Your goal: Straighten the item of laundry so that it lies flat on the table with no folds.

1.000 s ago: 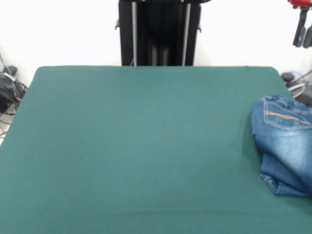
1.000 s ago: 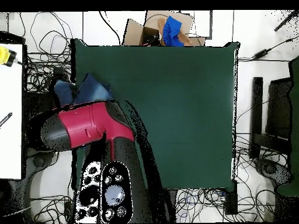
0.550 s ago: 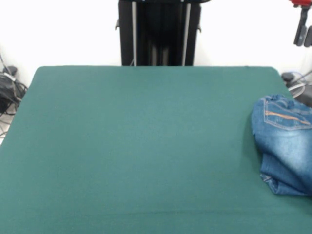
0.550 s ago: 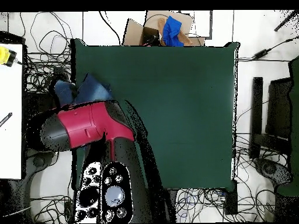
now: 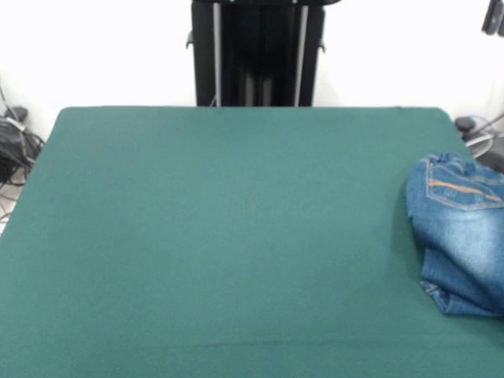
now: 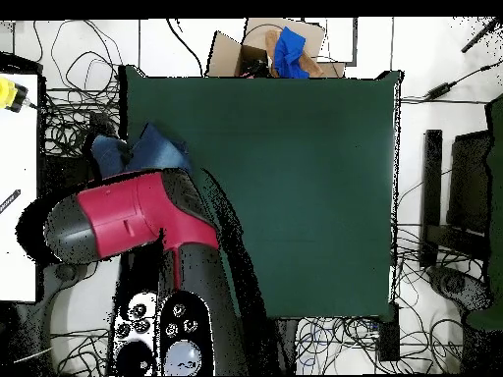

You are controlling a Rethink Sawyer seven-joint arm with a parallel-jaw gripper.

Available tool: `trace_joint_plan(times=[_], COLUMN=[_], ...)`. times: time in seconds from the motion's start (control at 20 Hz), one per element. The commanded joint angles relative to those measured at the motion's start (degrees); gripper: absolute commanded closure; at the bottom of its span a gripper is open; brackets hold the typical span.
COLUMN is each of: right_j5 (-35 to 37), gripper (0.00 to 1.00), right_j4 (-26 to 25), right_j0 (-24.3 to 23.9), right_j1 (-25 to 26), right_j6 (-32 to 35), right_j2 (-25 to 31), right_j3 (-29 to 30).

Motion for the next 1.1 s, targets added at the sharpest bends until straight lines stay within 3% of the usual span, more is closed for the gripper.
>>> trace_joint_plan(times=[0.05, 1.1], right_j5=[5.61, 7.67], gripper=[1.00, 1.00], right_j4=[0.00, -1.84], right_j0=[-1.01, -3.54], right_j1=[-1.26, 0.08], right_j6=[-7.60, -8.31], right_j2=[4.90, 7.72], right_j3=[2.93, 0.10])
